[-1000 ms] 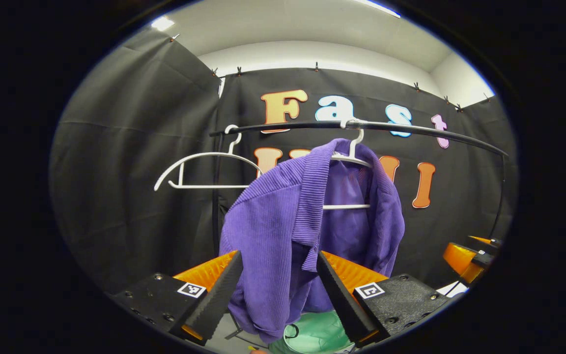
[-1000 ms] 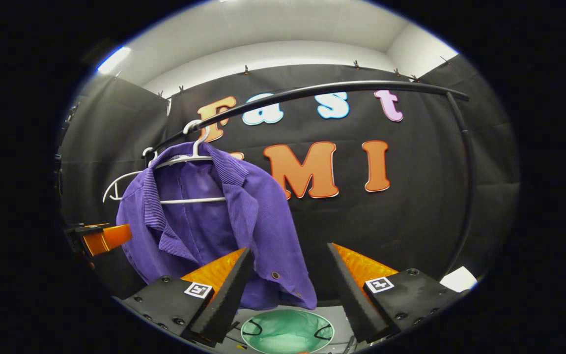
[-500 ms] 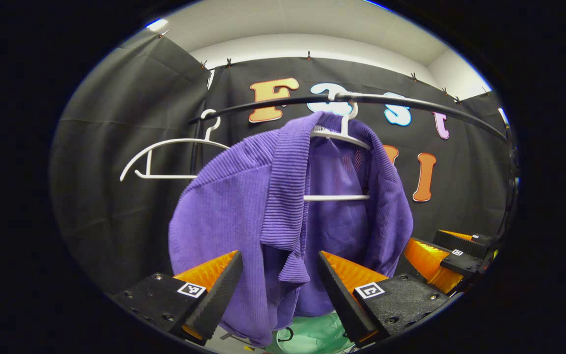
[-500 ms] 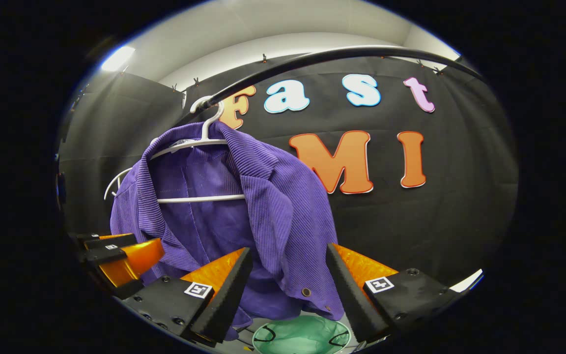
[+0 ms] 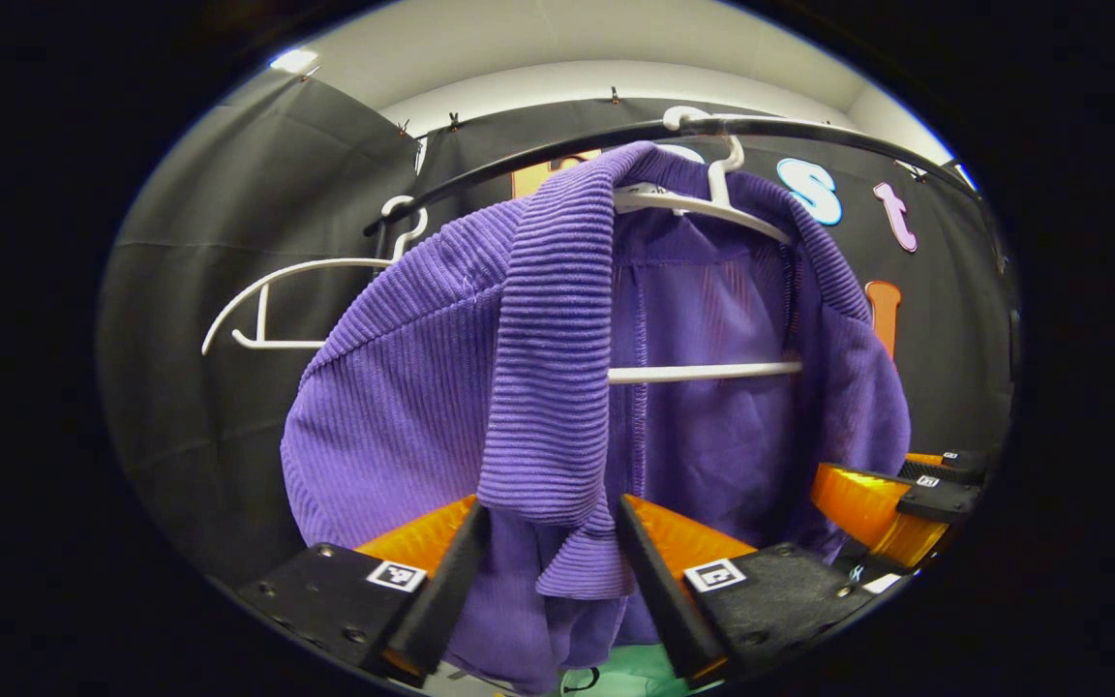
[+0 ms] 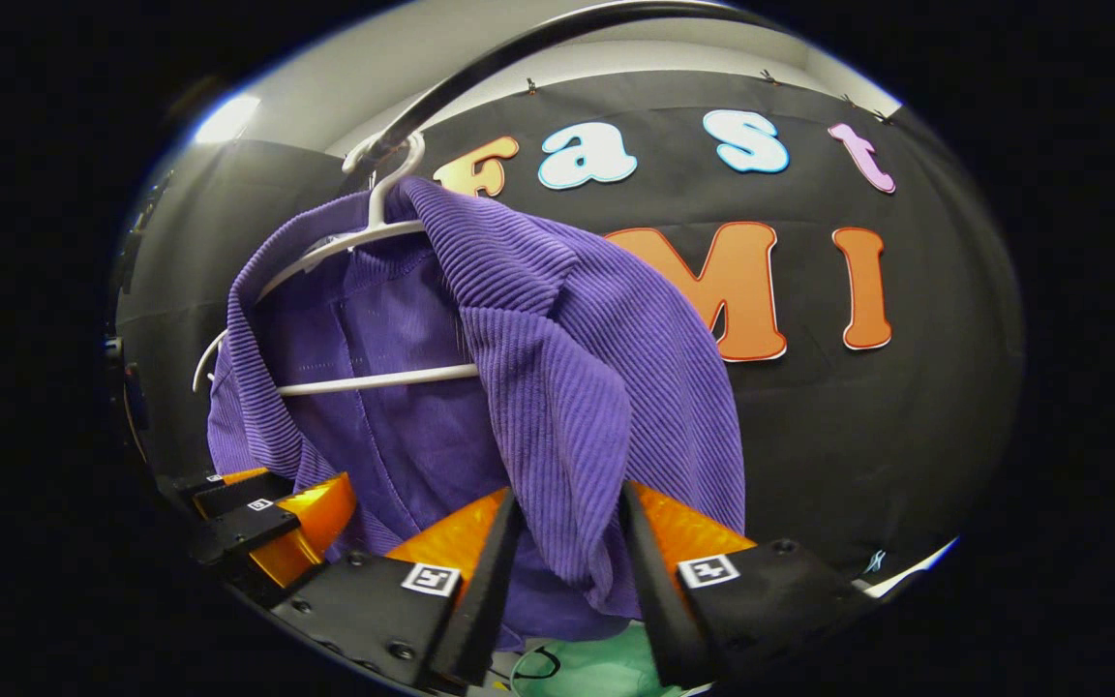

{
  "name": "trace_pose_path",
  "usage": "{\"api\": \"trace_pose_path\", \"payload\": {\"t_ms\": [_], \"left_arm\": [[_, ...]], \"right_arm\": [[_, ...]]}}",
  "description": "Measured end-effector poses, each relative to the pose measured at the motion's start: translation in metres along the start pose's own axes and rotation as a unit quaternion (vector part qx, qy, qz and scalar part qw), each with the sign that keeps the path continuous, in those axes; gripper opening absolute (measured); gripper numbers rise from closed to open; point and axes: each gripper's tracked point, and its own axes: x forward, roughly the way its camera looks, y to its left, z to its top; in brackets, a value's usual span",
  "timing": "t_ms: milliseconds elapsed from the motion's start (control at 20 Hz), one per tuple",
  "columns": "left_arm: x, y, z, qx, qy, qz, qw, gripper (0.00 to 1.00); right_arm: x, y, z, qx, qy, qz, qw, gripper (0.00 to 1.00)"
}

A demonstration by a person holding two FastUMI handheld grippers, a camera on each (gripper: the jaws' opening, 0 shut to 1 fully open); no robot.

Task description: Grasp the clothes on the hanger with both hands and then place them into the laundry hamper below.

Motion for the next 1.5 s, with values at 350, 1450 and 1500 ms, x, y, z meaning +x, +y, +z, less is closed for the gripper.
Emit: {"api": "trace_pose_path", "payload": {"t_ms": [350,1450,1500], "left_arm": [[-0.023,0.017,0.002,-0.02,0.034,-0.061,0.997,0.0],[-0.073,0.169,0.208,-0.016,-0.113,-0.045,0.993,0.0],[-0.062,0.169,0.209,-0.012,-0.11,-0.046,0.993,0.01]], "right_arm": [[0.016,-0.005,0.011,0.085,0.037,0.097,0.991,0.11],[0.054,-0.107,0.207,0.319,-0.029,0.197,0.926,0.07],[0.06,-0.11,0.195,0.299,-0.018,0.182,0.936,0.07]]}}
